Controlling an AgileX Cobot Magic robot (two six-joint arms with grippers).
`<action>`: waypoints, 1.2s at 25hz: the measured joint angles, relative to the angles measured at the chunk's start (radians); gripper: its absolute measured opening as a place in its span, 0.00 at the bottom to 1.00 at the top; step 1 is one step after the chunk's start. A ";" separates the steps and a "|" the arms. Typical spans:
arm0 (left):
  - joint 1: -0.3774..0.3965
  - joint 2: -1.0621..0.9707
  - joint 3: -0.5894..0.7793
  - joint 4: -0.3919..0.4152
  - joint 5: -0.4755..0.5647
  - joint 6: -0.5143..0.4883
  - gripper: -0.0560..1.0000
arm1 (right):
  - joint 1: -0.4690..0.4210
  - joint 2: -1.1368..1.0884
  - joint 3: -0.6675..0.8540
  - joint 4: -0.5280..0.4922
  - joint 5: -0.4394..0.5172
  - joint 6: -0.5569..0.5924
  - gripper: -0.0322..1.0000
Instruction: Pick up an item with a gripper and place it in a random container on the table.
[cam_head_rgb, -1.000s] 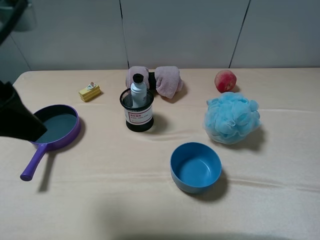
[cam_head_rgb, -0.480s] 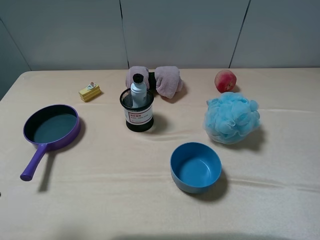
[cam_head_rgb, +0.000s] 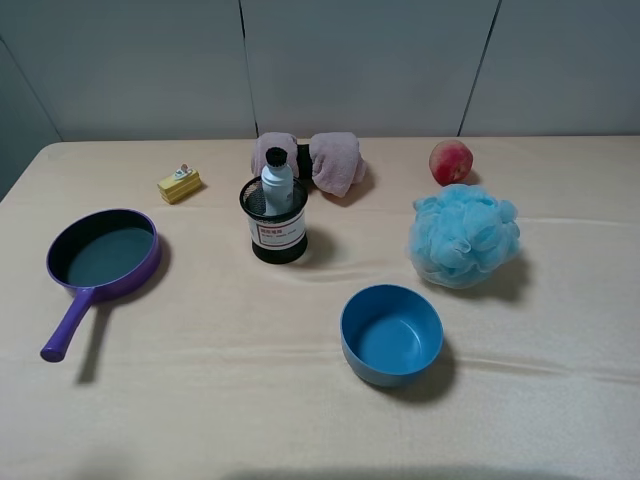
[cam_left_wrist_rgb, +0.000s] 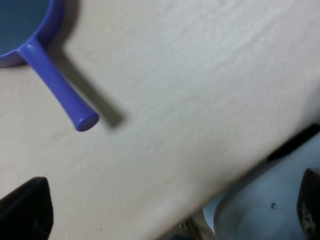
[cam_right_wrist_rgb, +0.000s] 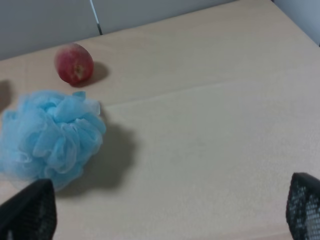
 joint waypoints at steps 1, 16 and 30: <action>0.015 -0.017 0.008 0.000 -0.003 0.000 0.99 | 0.000 0.000 0.000 0.000 0.000 0.000 0.70; 0.258 -0.325 0.034 0.000 -0.030 0.000 0.99 | 0.000 0.000 0.000 0.000 0.000 0.000 0.70; 0.371 -0.487 0.034 -0.035 -0.029 0.032 0.99 | 0.000 0.000 0.000 0.000 0.000 0.000 0.70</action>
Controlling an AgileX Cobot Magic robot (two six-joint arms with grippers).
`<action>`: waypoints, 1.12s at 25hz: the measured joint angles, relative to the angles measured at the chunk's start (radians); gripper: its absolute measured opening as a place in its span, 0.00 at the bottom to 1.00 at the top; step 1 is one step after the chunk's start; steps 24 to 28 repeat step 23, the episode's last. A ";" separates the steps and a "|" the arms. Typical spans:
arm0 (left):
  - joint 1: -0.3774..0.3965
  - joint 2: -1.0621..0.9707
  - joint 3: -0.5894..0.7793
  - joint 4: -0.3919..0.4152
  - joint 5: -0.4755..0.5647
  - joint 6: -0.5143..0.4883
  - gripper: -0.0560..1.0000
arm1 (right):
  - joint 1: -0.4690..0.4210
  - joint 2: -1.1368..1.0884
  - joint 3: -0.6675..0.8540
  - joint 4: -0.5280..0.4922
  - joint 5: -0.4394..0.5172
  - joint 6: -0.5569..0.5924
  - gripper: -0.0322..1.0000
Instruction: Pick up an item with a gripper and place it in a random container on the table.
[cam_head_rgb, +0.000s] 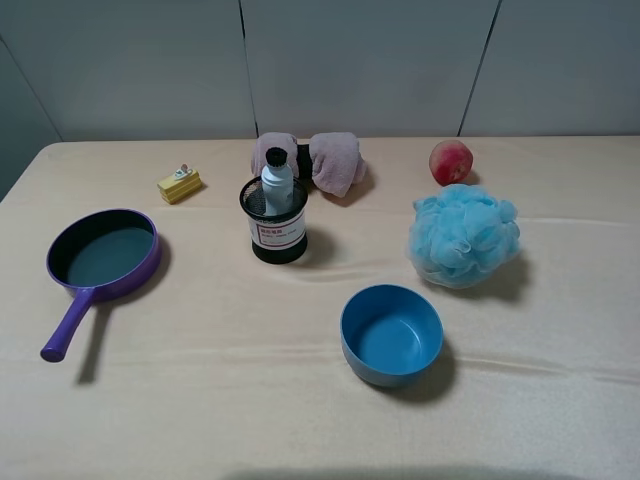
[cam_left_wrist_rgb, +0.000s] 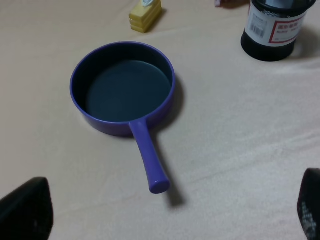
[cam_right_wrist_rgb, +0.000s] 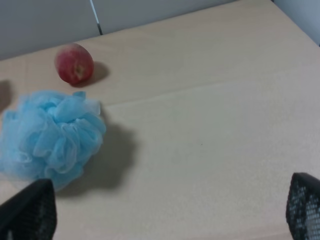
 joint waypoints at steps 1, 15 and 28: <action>0.000 0.000 0.001 0.000 0.000 0.000 0.99 | 0.000 0.000 0.000 0.000 0.000 0.000 0.70; 0.000 0.000 0.001 0.000 0.000 0.002 0.99 | 0.000 0.000 0.000 0.001 0.000 0.000 0.70; 0.000 0.000 0.001 -0.001 0.000 0.002 0.99 | 0.000 0.000 0.000 0.002 0.000 0.000 0.70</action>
